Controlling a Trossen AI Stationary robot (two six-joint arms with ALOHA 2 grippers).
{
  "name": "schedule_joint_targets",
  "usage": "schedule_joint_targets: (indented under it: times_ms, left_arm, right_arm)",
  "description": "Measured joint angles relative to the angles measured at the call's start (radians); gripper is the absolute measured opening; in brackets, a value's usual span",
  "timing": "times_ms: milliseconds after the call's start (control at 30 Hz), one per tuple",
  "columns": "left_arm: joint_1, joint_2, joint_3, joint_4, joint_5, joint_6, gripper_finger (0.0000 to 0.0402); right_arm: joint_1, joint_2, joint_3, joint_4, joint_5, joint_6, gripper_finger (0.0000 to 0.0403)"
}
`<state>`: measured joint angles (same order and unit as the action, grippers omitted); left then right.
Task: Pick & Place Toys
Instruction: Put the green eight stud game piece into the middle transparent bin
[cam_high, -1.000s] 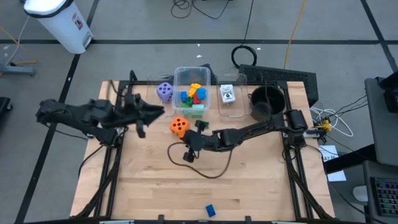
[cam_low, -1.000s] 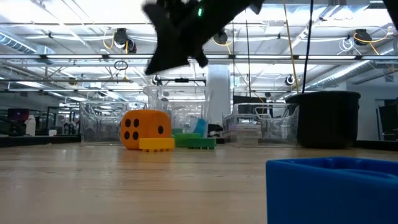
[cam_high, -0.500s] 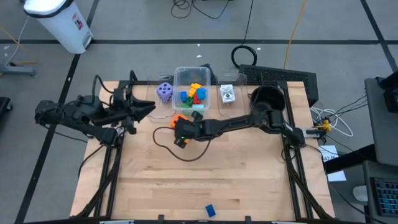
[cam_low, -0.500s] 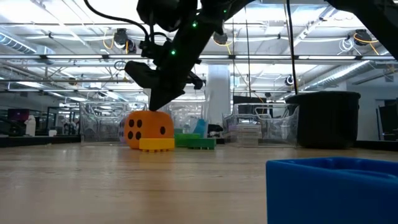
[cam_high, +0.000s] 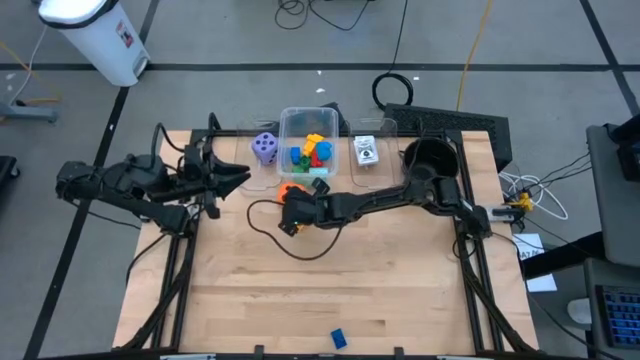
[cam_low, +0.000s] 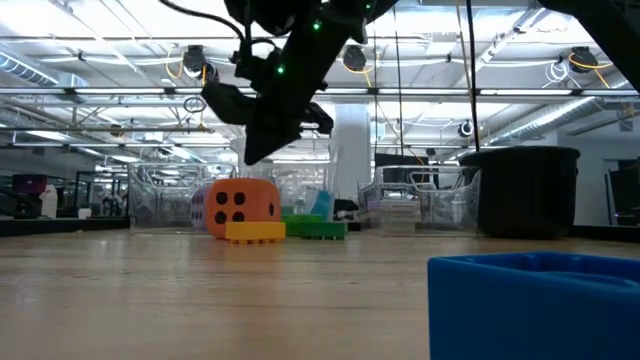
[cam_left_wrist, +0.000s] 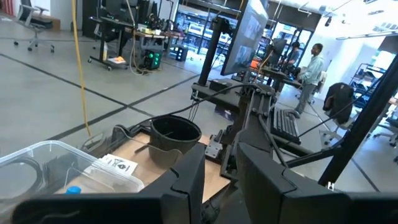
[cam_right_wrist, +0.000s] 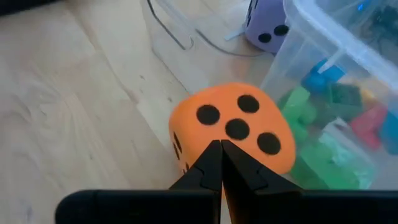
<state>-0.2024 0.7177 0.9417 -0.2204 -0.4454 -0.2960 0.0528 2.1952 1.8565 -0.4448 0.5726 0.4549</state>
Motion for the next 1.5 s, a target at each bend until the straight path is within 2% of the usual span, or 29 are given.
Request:
schedule_joint_targets:
  times_ms: [167, 267, 400, 533, 667, 800, 900, 1433, 1500]
  left_arm:
    - [0.000, 0.000, 0.000, -0.003, 0.000, 0.002, 0.0097]
    - [0.000, 0.000, 0.000, -0.004, 0.000, 0.002, 0.0097]
    - [0.000, 0.000, 0.000, -0.009, 0.000, 0.000, 0.0097]
    - [0.000, 0.000, 0.000, -0.009, 0.000, 0.000, 0.0097]
    - [0.000, 0.000, 0.000, -0.009, 0.000, -0.005, 0.0097]
    - [0.000, 0.000, 0.000, -0.010, 0.000, -0.005, 0.0097]
    - [0.000, 0.000, 0.000, -0.015, 0.000, -0.020, 0.0097]
    - [0.000, 0.000, 0.000, -0.015, -0.009, -0.013, 0.0097]
    - [0.000, 0.000, 0.000, -0.016, -0.009, -0.012, 0.0097]
  right_arm:
    - [0.001, -0.032, 0.001, -0.020, 0.006, -0.005, 0.0000]
    - [-0.001, -0.036, 0.003, -0.109, 0.032, -0.007, 0.0000]
    - [-0.011, -0.026, -0.012, -0.221, -0.004, 0.033, 0.0000]
    - [-0.021, -0.034, -0.083, -0.209, 0.028, 0.105, 0.0000]
    - [-0.038, -0.027, -0.128, -0.222, -0.001, 0.109, 0.0000]
    - [-0.042, -0.031, -0.162, -0.196, 0.025, 0.147, 0.0000]
    - [-0.043, -0.029, -0.164, -0.173, 0.058, 0.156, 0.0000]
    - [-0.094, -0.031, -0.163, -0.164, 0.050, 0.093, 0.0000]
    - [-0.102, -0.031, -0.163, -0.163, 0.025, 0.082, 0.0000]
